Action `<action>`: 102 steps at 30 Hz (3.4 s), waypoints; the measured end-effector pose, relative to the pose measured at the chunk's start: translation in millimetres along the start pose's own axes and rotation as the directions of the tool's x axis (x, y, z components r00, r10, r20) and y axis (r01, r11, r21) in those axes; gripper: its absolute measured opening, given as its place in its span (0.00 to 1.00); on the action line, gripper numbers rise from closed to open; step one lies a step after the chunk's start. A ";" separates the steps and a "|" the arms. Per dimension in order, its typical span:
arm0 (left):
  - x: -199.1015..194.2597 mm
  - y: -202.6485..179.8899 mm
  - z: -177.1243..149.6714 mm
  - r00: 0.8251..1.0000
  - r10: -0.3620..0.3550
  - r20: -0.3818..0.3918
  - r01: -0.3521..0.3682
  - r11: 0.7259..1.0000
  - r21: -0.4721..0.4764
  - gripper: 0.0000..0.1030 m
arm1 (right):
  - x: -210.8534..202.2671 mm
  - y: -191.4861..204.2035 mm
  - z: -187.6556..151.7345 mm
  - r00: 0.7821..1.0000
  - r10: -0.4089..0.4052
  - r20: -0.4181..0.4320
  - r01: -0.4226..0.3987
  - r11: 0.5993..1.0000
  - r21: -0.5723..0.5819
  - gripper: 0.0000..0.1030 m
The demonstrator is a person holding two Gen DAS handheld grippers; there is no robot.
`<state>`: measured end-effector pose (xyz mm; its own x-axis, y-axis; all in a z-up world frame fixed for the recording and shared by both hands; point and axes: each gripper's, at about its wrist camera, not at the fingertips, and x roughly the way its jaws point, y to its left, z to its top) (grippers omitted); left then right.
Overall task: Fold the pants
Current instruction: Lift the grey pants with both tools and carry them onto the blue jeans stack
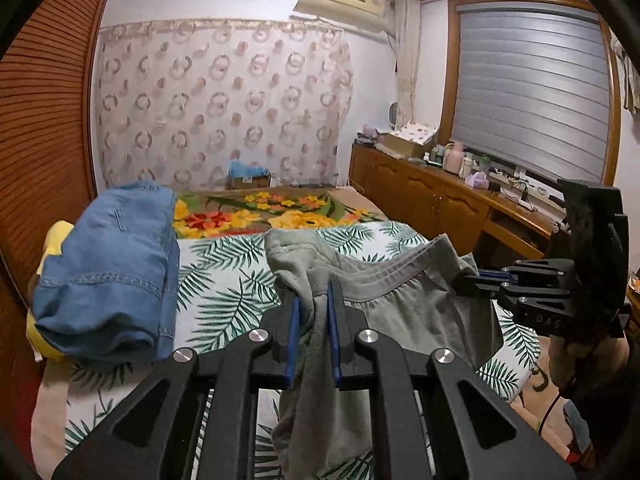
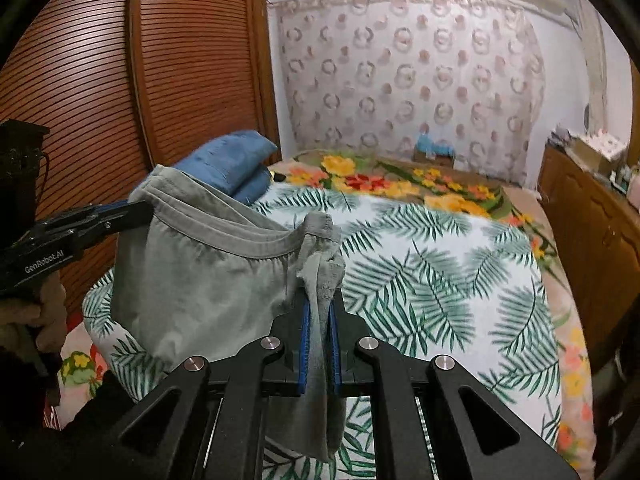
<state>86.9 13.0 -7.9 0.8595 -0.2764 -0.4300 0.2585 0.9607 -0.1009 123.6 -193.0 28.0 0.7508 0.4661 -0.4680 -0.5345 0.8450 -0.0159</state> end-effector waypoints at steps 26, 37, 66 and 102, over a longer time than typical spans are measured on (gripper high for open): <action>-0.6 60.2 15.5 0.997 0.064 0.044 -0.062 0.997 -0.039 0.13 | 40.8 24.9 47.7 1.000 0.012 0.018 -0.010 0.992 -0.127 0.08; 14.1 105.6 30.3 0.992 0.112 0.058 -0.108 0.991 -0.074 0.13 | 88.0 32.6 92.0 0.999 0.041 0.036 -0.033 0.980 -0.197 0.08; 44.7 159.8 62.7 0.954 0.296 0.053 -0.292 0.954 -0.065 0.13 | 200.4 5.6 152.6 0.982 0.182 0.055 -0.159 0.945 -0.287 0.08; 36.6 213.6 9.7 0.901 0.429 -0.068 -0.433 0.877 -0.209 0.17 | 336.8 36.3 197.2 0.941 0.335 -0.040 -0.324 0.862 -0.391 0.08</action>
<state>177.9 207.9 -36.5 0.8552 0.1643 -0.4916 -0.2377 0.9671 -0.0903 433.6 46.4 44.0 0.5119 0.7113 -0.4816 -0.8552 0.4748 -0.2079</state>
